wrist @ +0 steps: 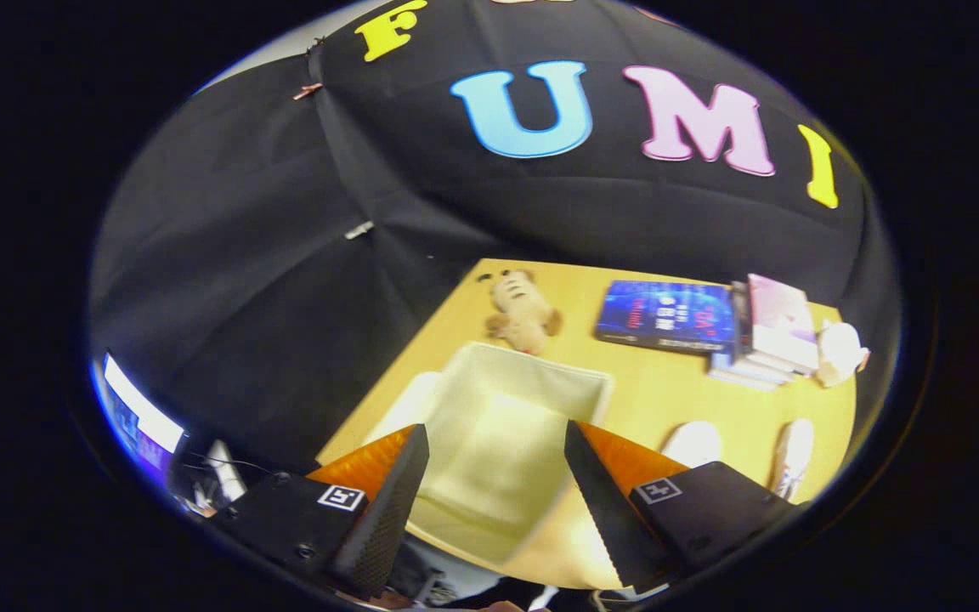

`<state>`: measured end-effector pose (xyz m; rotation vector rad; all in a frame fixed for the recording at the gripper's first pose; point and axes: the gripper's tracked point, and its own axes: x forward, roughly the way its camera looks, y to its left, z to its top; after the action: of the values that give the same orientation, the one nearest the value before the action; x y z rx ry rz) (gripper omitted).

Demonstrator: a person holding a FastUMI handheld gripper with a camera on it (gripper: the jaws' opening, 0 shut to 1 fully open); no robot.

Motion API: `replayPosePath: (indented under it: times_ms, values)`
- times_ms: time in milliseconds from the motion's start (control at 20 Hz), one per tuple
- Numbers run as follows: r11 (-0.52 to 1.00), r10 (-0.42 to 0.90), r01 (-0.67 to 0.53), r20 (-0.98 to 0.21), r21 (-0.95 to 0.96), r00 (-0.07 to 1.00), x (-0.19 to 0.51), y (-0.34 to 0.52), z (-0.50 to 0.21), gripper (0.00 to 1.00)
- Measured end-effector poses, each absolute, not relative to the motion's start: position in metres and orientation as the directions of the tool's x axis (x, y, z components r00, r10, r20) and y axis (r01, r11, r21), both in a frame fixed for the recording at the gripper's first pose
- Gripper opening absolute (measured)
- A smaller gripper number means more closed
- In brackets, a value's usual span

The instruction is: Open the storage box then place both shoes into the box .Put the left shoe in first, then the right shoe, with the right side of both shoes facing outward in a uniform manner.

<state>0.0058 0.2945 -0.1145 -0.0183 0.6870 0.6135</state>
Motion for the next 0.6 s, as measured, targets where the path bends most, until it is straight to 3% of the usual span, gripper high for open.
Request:
replayPosePath:
  times_ms: [200, 600]
  values:
    - [0.893, 0.371, -0.447, -0.661, 0.061, 0.652, 0.02, 0.201, -0.168, 0.99]
    - [0.952, 0.193, -0.306, -0.778, 0.002, 0.598, 0.036, 0.08, -0.276, 0.99]
